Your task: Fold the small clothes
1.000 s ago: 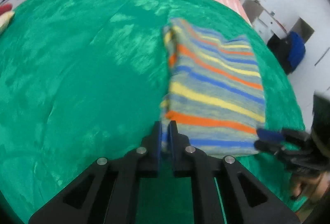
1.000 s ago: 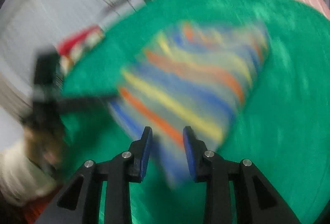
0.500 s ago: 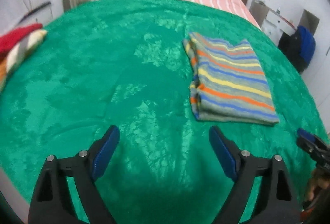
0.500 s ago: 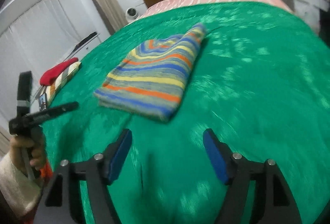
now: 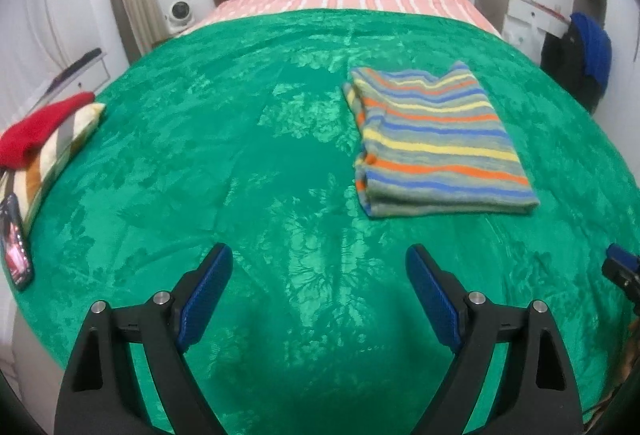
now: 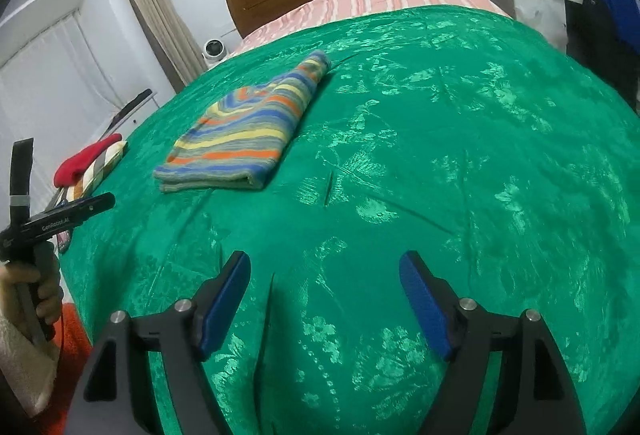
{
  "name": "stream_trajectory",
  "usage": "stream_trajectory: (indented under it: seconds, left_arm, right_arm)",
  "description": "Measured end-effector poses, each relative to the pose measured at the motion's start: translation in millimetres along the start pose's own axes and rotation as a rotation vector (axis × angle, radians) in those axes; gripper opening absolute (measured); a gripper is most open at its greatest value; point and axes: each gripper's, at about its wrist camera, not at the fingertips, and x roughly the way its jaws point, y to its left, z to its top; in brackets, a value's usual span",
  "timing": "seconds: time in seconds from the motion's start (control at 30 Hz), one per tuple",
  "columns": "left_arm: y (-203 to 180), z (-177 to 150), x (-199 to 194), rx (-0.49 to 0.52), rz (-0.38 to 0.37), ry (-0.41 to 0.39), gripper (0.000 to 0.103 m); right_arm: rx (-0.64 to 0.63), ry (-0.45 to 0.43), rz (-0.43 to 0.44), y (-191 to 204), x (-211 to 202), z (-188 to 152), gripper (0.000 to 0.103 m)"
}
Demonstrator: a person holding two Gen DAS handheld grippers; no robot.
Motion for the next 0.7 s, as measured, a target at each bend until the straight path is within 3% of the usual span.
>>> stream_trajectory:
  seconds: [0.2, 0.37, 0.47, 0.6, 0.7]
  left_arm:
    - [1, -8, 14, -0.001, 0.018, 0.034, 0.093]
    - [17, -14, 27, -0.049, -0.045, 0.052, 0.093]
    - [26, -11, 32, -0.080, -0.081, 0.057, 0.093]
    - [35, 10, 40, -0.113, -0.155, 0.055, 0.093]
    - [42, 47, 54, -0.147, -0.224, 0.057, 0.094]
  right_arm:
    - [-0.004, 0.004, -0.001, -1, 0, -4, 0.077]
    - [-0.004, 0.002, -0.017, 1, -3, -4, 0.086]
    - [-0.007, 0.001, -0.022, 2, -2, -3, 0.087]
    - [0.005, 0.013, -0.011, 3, 2, -2, 0.087]
    - [0.020, 0.027, 0.046, 8, 7, 9, 0.087]
